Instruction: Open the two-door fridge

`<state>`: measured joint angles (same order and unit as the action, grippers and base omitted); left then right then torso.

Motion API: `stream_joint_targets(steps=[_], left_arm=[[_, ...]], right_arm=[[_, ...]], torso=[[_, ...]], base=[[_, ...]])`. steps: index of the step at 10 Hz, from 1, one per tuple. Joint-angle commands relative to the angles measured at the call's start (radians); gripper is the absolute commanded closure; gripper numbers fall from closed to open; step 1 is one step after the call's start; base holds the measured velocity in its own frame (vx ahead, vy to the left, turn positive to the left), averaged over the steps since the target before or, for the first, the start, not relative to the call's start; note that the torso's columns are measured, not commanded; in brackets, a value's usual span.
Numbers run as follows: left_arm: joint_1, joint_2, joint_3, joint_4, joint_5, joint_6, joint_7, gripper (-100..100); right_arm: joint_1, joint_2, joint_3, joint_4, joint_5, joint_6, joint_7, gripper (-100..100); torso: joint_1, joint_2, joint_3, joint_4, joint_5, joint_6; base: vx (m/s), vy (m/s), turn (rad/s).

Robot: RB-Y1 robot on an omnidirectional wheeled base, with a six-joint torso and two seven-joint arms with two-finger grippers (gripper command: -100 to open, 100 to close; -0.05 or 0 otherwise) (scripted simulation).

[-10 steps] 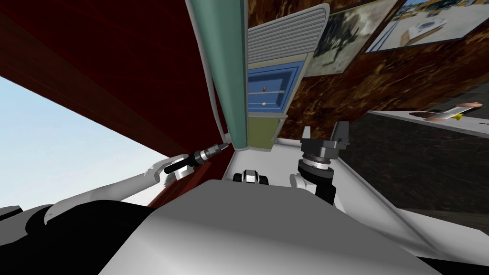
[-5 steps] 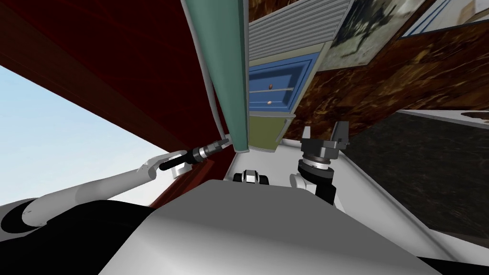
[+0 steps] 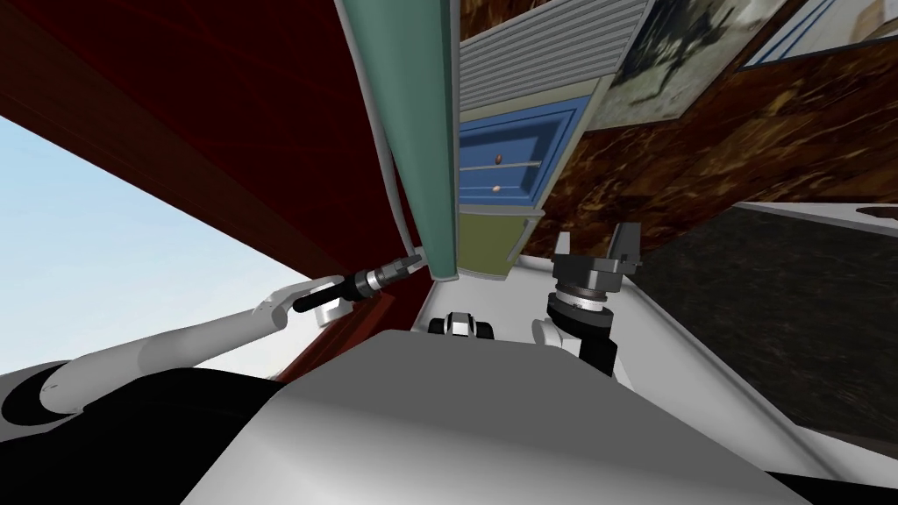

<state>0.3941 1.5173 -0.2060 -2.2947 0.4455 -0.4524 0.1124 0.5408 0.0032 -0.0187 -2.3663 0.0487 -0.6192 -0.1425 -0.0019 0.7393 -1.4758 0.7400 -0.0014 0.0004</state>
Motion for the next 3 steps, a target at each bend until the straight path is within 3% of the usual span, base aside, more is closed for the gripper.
stream_joint_targets(steps=[1,3], left_arm=[[0.001,0.000,-0.001,0.000,0.000,0.001,0.000,0],[0.001,0.000,-0.001,0.001,0.000,0.001,0.000,0]], right_arm=[[0.000,0.000,0.000,0.000,0.000,0.000,0.000,0],[0.000,0.000,0.000,0.000,0.000,0.000,0.000,0]], torso=[[0.002,0.000,0.000,-0.001,0.001,0.000],[0.002,0.000,0.000,-0.001,0.001,-0.001]], base=[[0.000,0.000,0.000],[0.000,0.000,0.000]])
